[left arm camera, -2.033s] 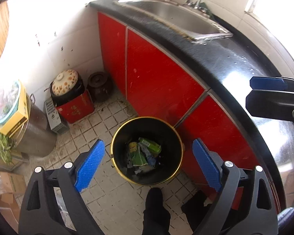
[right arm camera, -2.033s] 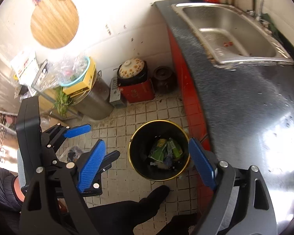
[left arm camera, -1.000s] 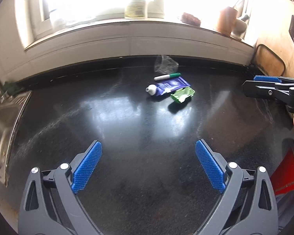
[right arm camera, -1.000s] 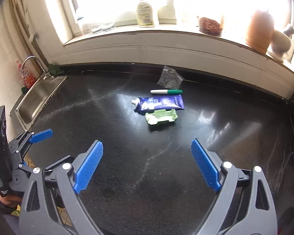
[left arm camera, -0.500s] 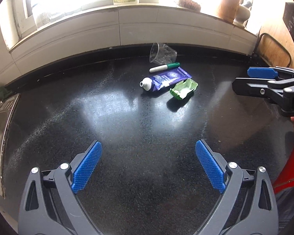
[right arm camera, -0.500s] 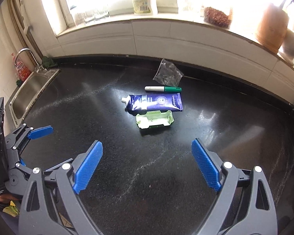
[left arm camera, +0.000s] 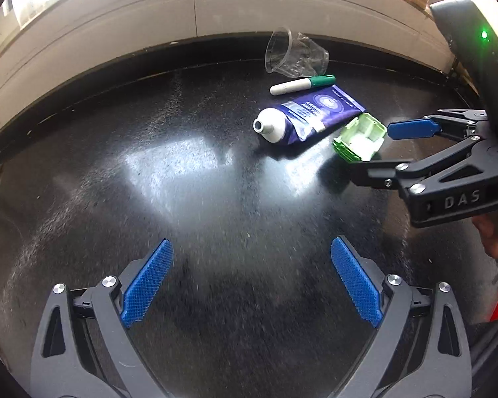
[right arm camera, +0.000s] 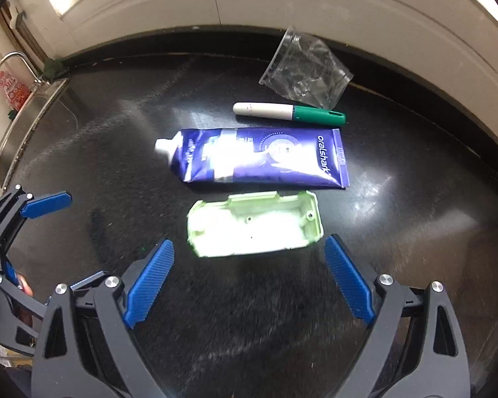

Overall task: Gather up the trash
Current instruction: 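Grasp the blue toothpaste tube with the left tool while the right tool grasps the green plastic tray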

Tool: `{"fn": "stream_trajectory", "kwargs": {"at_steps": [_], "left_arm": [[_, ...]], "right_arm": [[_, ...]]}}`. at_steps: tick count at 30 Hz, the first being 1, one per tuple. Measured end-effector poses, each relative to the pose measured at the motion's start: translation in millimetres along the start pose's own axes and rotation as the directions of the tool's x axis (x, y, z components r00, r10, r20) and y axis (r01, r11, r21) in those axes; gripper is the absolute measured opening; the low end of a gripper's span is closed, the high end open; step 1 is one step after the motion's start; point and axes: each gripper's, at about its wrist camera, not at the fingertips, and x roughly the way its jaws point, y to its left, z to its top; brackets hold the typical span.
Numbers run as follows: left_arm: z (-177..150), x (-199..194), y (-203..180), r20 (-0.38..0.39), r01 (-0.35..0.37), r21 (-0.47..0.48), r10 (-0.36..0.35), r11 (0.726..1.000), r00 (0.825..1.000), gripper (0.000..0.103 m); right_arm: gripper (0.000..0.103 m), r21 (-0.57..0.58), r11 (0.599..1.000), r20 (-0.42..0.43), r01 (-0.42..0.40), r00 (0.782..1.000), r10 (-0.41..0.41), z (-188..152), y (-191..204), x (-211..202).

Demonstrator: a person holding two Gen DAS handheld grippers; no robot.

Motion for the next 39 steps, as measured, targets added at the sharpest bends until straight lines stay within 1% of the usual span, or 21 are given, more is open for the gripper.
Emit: {"fn": "stream_trajectory", "kwargs": {"at_steps": [3,5,6,8,12,15,17,22,25,26,27,28,29,30,31,33,36,39], "left_arm": [[12.2,14.1,4.2,-0.014,0.012,0.014,-0.012,1.000,1.000,0.094],[20.9,23.0,5.5,-0.021,0.019,0.027,-0.019,0.999,1.000,0.094],[24.5,26.1,5.7,-0.023,0.022,0.034,-0.022,0.999,1.000,0.094],[34.7,34.5,5.3,-0.027,0.036,0.055,-0.034,0.998,0.999,0.094],[52.1,44.4,-3.9,-0.025,0.062,0.126,-0.060,0.990,0.998,0.094],[67.0,54.7,-15.4,-0.019,0.076,0.206,-0.073,0.976,0.997,0.094],[76.0,60.6,-24.9,-0.014,0.082,0.269,-0.081,0.960,0.997,0.094],[98.7,73.7,-44.3,-0.011,0.132,0.364,-0.138,0.922,0.990,0.094],[102.7,75.4,-51.3,-0.013,0.164,0.421,-0.175,0.892,0.984,0.093],[104.1,75.6,-53.0,-0.016,0.170,0.431,-0.181,0.886,0.983,0.091],[105.2,74.9,-55.5,-0.018,0.178,0.446,-0.190,0.877,0.982,0.085],[105.4,73.3,-58.0,-0.017,0.183,0.459,-0.198,0.869,0.980,0.075],[104.8,70.8,-60.0,-0.014,0.185,0.469,-0.203,0.863,0.979,0.069],[104.3,68.9,-62.3,-0.017,0.188,0.473,-0.204,0.861,0.979,0.059],[103.9,67.6,-65.3,-0.026,0.186,0.477,-0.197,0.859,0.980,0.055],[105.0,69.5,-77.8,-0.038,0.176,0.479,-0.180,0.860,0.983,0.052],[98.2,62.4,-82.5,-0.050,0.167,0.426,-0.161,0.889,0.986,0.051],[88.7,44.9,-84.4,-0.029,0.143,0.363,-0.142,0.921,0.989,0.051]], "right_arm": [[0.089,-0.009,1.000,-0.026,-0.003,1.000,0.002,8.6,-1.2,15.0],[0.079,-0.039,0.999,-0.004,0.010,1.000,-0.010,10.6,0.4,14.9],[0.079,-0.054,0.998,-0.003,0.011,1.000,-0.011,11.6,0.8,14.4],[0.079,-0.059,0.998,-0.009,-0.013,1.000,0.013,13.4,-2.3,13.5],[0.079,-0.024,0.999,-0.021,-0.032,0.999,0.031,12.6,-24.3,7.1],[0.079,0.022,0.999,-0.033,-0.027,0.999,0.028,5.4,-48.9,3.0],[0.079,0.057,0.998,-0.038,-0.023,0.999,0.025,-0.3,-65.9,-2.0],[0.079,0.129,0.992,-0.045,-0.012,0.999,0.018,-10.2,-96.6,-10.3],[0.079,0.154,0.988,-0.044,-0.018,0.999,0.025,-15.6,-109.3,-13.2],[0.079,0.156,0.988,-0.044,-0.018,0.999,0.025,-17.7,-111.8,-14.5],[0.079,0.157,0.987,-0.043,-0.021,0.999,0.028,-19.7,-113.5,-16.0],[0.079,0.158,0.987,-0.042,-0.024,0.999,0.031,-22.1,-115.5,-17.1],[0.079,0.159,0.987,-0.042,-0.025,0.999,0.032,-24.8,-116.7,-19.3],[0.079,0.159,0.987,-0.041,-0.027,0.999,0.034,-27.4,-117.3,-21.2],[0.079,0.158,0.987,-0.039,-0.029,0.999,0.036,-28.5,-116.6,-22.3],[0.079,0.157,0.987,-0.032,-0.034,0.999,0.039,-31.9,-115.3,-26.7],[0.079,0.145,0.989,-0.009,-0.037,0.999,0.039,-32.2,-108.0,-35.4],[0.079,0.127,0.991,0.016,-0.039,0.999,0.037,-30.6,-97.8,-45.3]]}}
